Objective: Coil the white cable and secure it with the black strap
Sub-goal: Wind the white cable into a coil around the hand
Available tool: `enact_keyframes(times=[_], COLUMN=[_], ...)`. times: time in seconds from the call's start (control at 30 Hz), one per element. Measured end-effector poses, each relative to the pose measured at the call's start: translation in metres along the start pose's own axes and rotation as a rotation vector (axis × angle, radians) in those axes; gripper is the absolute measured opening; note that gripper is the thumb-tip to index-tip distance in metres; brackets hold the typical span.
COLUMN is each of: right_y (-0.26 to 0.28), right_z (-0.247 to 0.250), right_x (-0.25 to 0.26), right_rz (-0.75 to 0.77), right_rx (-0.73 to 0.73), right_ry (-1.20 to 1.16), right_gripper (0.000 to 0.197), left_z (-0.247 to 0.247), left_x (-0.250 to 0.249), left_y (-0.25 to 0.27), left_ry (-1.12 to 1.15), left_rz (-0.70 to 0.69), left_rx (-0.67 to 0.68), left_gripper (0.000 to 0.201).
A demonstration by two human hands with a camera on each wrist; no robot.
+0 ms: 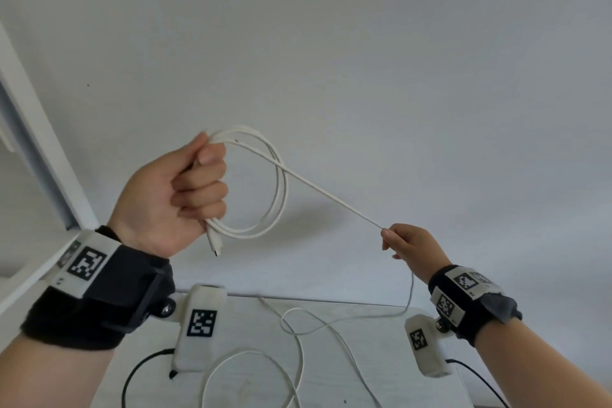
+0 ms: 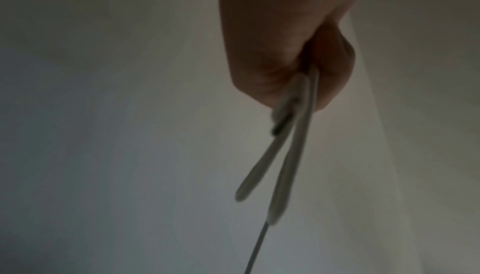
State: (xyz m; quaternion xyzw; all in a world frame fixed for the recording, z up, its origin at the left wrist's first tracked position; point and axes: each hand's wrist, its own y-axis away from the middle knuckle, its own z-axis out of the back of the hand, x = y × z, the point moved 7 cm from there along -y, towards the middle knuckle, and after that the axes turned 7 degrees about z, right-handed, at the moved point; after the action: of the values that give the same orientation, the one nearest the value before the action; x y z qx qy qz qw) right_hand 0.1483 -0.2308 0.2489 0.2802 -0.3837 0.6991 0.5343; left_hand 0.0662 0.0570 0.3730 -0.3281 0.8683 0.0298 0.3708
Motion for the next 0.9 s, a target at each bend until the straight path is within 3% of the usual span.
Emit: enact_keyframes(times=[0.2, 0.33, 0.6, 0.9], right_y=[0.017, 0.024, 0.036, 0.055], right_z=[0.002, -0.016, -0.056, -0.082], right_x=[-0.027, -0.015, 0.035, 0.089], right_rz=[-0.103, -0.072, 0.057, 0.295], right_rx=[-0.041, 0.016, 0.259, 0.407], right_ry=[0.084, 0.197, 0.373, 0.501], right_gripper=[0.033, 0.034, 0.028, 0.025], left_z=[0.012, 0.028, 0.039, 0.049], left_x=[-0.008, 0.001, 0.019, 0.027], left_y=[-0.001, -0.006, -0.019, -0.018], left_ry=[-0.065, -0.383, -0.526, -0.581], left_rz=[-0.062, -0.202, -0.234, -0.231], left_rx=[-0.12, -0.493, -0.609, -0.69], left_gripper=[0.044, 0.034, 0.02, 0.022])
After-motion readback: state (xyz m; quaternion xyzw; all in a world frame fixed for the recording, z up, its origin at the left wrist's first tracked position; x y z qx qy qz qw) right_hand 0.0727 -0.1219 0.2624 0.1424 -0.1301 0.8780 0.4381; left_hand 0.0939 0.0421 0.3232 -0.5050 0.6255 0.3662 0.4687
